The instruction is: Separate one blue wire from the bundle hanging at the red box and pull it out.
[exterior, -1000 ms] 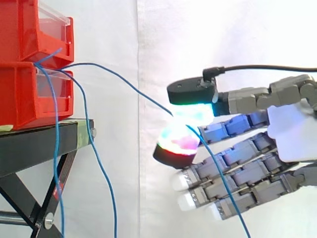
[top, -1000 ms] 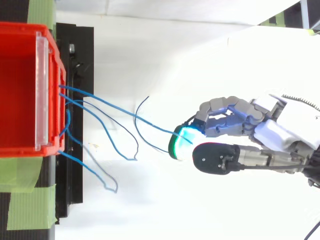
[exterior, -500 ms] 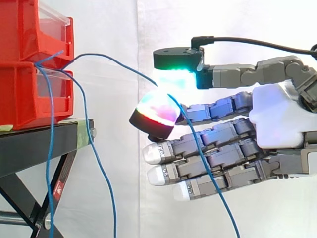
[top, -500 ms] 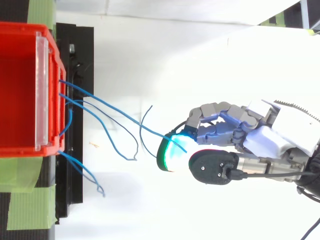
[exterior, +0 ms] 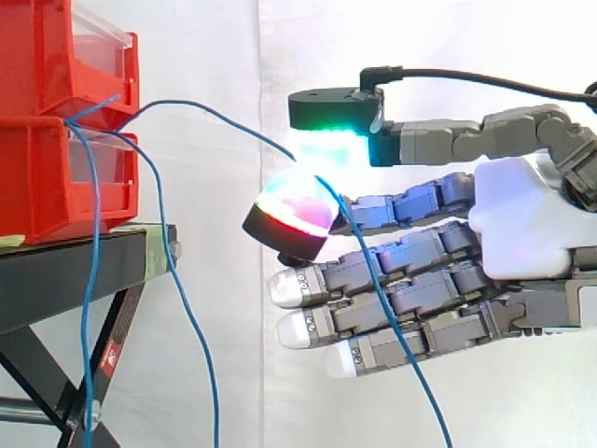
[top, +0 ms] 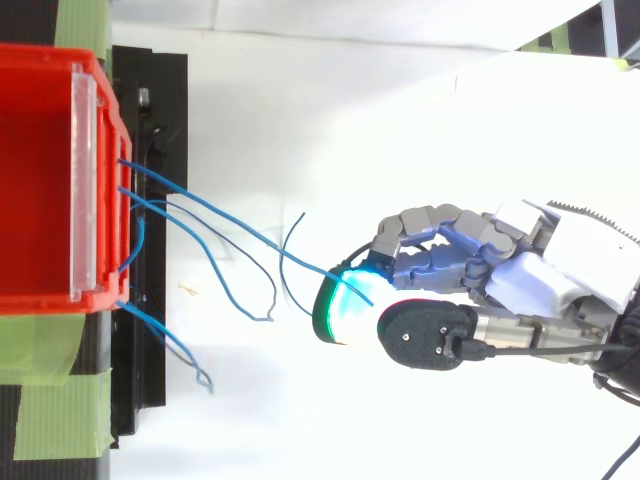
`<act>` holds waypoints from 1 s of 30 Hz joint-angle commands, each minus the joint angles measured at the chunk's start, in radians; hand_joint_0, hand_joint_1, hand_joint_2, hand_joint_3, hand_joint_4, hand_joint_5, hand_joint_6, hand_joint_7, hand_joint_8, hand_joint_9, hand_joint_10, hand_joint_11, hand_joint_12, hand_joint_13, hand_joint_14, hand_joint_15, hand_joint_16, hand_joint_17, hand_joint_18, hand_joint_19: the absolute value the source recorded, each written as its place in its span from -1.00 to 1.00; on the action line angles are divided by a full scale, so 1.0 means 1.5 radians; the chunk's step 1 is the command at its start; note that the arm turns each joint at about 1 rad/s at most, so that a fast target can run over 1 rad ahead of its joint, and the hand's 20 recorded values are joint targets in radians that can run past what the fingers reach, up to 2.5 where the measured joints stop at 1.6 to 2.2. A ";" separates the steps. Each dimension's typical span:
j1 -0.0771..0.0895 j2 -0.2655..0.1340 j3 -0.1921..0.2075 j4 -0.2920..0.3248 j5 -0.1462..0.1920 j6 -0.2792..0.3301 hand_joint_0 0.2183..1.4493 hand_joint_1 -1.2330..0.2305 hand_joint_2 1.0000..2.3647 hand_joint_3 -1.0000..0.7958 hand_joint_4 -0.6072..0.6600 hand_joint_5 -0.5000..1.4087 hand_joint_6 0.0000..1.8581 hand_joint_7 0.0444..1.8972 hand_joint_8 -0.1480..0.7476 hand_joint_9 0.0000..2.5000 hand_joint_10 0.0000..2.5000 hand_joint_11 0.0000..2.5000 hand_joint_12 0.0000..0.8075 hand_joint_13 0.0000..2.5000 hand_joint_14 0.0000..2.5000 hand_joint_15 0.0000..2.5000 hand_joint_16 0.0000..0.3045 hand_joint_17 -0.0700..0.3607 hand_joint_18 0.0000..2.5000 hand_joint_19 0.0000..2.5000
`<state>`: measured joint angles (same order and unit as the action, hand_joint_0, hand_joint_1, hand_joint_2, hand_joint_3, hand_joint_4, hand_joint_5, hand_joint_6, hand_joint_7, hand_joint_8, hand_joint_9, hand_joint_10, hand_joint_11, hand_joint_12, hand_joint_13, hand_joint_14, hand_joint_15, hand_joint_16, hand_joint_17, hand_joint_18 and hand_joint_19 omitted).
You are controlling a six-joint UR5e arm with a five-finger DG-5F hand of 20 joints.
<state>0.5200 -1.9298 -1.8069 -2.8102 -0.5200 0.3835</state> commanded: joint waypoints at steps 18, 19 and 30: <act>0.000 0.000 0.000 0.000 0.000 0.000 -0.36 -0.37 -0.98 0.02 0.04 -0.65 -0.04 0.05 0.08 -0.44 -0.99 -0.56 0.12 -0.58 -0.99 -0.67 -0.60 -0.04 -0.58 -0.72; 0.000 0.000 0.000 0.000 0.000 0.000 -0.36 -0.37 -0.98 0.02 0.03 -0.65 -0.04 0.04 0.08 -0.44 -0.99 -0.55 0.12 -0.58 -0.99 -0.66 -0.60 -0.04 -0.58 -0.72; 0.000 0.000 0.000 0.000 0.000 0.000 -0.36 -0.36 -0.98 0.01 0.03 -0.65 -0.04 0.04 0.07 -0.45 -0.99 -0.55 0.11 -0.58 -0.99 -0.66 -0.61 -0.05 -0.59 -0.72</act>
